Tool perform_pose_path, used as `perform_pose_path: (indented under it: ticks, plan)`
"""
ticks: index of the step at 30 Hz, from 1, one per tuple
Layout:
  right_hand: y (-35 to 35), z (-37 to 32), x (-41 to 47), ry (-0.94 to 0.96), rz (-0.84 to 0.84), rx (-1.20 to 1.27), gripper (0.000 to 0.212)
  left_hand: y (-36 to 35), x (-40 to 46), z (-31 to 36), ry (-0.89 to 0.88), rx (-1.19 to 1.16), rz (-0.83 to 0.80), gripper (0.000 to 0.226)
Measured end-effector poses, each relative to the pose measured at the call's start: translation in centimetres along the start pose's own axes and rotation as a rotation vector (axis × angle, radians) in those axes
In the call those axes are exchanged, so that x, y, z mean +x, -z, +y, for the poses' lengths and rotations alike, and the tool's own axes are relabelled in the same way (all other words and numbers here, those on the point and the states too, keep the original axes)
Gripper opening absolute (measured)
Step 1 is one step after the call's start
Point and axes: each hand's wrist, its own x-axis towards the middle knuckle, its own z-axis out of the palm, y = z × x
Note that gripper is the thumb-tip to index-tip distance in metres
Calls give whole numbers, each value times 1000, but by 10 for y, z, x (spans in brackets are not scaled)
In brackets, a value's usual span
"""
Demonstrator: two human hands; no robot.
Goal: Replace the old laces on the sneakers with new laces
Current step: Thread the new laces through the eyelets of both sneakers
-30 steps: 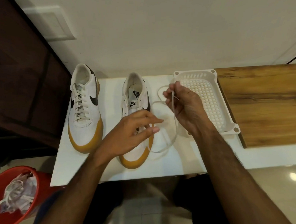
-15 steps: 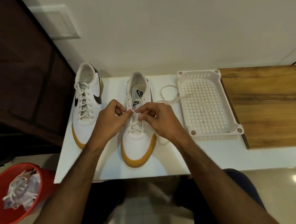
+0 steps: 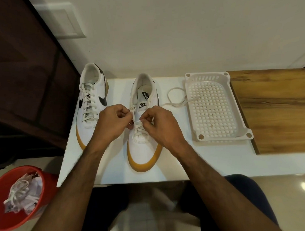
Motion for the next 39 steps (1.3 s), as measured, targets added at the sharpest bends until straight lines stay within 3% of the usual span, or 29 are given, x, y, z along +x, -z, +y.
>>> perform_pose_path:
  ticks: [4, 19, 26, 34, 37, 39]
  plan:
    - [-4, -3, -1, 81, 33, -144, 8, 2, -1, 0, 12, -8, -29, 9]
    - [-14, -8, -2, 133, 87, -251, 8, 1, 0, 0, -4, -12, -23, 6]
    - [-12, -9, -2, 48, 49, -141, 12, 13, -5, -4, -38, -18, -151, 16]
    - [-2, -8, 4, 24, -71, -40, 16, 11, -4, -9, -236, 167, -154, 11]
    - [9, -6, 5, -12, -137, -101, 25, 12, -5, -7, -378, 186, -57, 9]
    - [17, -3, 6, -21, -166, -138, 26, 14, -5, -4, -423, 58, 32, 6]
